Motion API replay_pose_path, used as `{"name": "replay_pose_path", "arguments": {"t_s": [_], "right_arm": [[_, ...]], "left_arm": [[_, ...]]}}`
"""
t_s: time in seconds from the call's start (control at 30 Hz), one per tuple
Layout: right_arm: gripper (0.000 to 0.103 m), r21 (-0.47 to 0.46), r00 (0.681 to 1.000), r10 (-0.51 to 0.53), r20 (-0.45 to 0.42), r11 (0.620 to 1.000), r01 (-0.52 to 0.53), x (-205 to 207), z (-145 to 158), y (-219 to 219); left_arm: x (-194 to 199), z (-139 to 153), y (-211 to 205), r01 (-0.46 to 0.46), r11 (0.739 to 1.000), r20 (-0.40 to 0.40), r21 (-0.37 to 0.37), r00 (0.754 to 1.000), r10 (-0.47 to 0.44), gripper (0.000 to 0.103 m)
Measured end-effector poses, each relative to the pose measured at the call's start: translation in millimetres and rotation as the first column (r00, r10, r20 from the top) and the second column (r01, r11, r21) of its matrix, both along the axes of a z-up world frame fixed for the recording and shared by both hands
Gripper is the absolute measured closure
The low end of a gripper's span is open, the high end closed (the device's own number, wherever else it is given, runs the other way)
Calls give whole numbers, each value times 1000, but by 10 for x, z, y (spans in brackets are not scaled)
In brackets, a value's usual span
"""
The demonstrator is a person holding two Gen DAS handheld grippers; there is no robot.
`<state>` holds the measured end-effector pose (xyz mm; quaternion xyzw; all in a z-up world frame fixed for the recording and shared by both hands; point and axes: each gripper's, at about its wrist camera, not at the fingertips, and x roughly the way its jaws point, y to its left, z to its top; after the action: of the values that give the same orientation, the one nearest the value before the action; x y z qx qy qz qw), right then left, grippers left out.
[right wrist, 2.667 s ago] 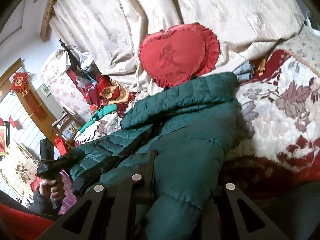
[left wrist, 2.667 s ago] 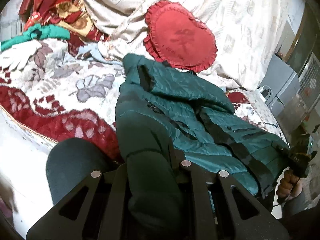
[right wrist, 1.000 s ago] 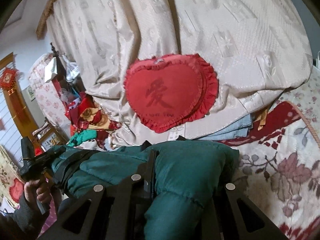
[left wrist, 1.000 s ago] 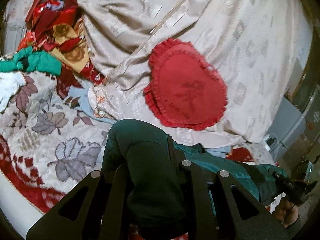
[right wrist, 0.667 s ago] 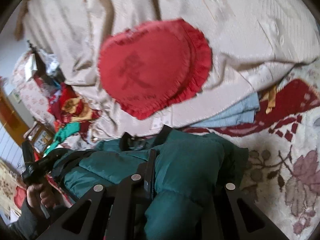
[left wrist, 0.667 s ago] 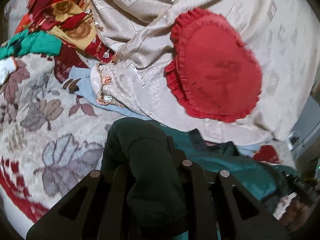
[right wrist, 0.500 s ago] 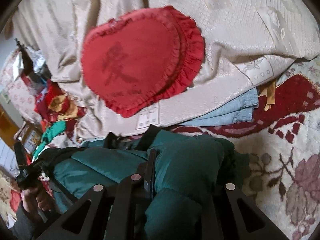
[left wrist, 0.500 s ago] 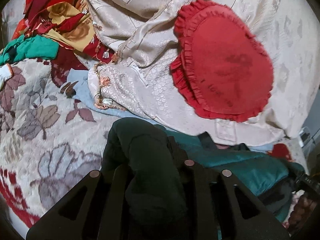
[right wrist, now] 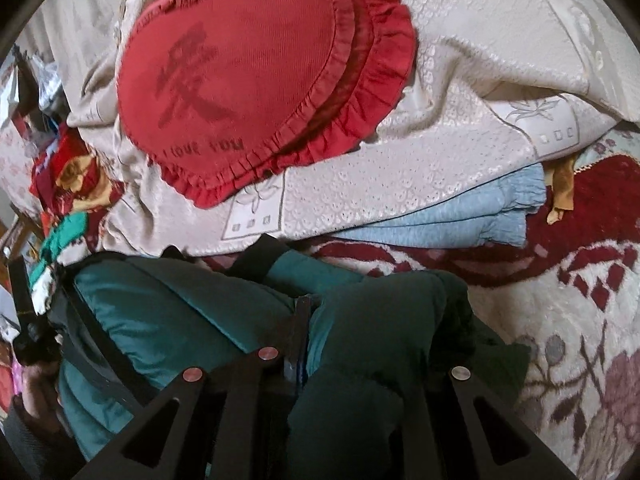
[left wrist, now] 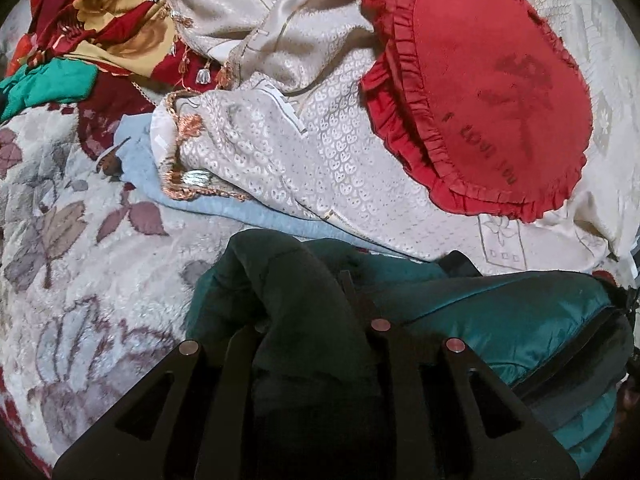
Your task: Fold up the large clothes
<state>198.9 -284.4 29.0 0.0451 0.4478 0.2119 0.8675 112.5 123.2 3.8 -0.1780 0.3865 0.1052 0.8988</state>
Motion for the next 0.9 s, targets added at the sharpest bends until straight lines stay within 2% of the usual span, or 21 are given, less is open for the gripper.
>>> {"name": "replay_pose_path", "arguments": {"t_s": [0.2,0.3,0.4,0.5,0.57,0.63,0.8,0.9], "right_arm": [[91,-29,1000,8,-14,1000,-8,102,-124,63],[89,-8,1000,14,-9,1000,-14,82,-112,40],[87,74,999,-6,-43,997,9,80,-75,-72],[79,186,996,-39,-83,981,54,67,0,-182],[65,284,993,-54,-104,955,82,57,44,-276],[62,367,990,-74,-117,924,112,56,75,-348],[60,401,989,-95,-116,906,134,59,131,-331],[55,450,991,-102,-89,884,132,33,207,-375]], "left_arm": [[28,-1,17,5,1000,3,-20,1000,-5,87],[23,66,75,-18,996,-12,-89,1000,17,83],[-12,171,176,-31,979,-4,-204,1000,31,70],[-30,245,264,-22,955,27,-294,999,32,57],[-39,293,292,4,939,69,-345,997,21,41],[-63,354,288,22,929,108,-370,994,20,34],[-133,494,340,48,913,193,-406,981,35,31],[-190,549,419,28,906,241,-421,967,82,31]]}}
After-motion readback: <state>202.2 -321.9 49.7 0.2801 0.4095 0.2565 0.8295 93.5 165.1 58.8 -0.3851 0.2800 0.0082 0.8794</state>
